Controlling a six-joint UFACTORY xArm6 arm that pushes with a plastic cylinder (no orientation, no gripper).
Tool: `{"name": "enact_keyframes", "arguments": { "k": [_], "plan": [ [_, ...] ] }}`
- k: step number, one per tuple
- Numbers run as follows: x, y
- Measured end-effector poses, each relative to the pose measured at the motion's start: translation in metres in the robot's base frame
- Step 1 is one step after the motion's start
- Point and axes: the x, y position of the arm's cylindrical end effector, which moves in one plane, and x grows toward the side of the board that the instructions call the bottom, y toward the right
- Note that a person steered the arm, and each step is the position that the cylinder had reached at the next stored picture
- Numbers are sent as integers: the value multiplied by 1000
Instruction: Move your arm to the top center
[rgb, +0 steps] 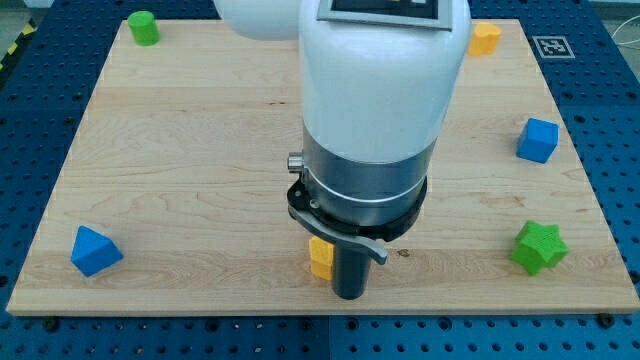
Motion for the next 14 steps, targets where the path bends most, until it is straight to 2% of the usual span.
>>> {"name": "enact_keyframes", "arguments": {
  "k": [3, 5, 6, 7, 12, 14],
  "plan": [
    [-10, 5],
    [-24, 86],
    [-80, 89],
    [-142, 60],
    [-411, -126],
    [-415, -111]
  ]
}}
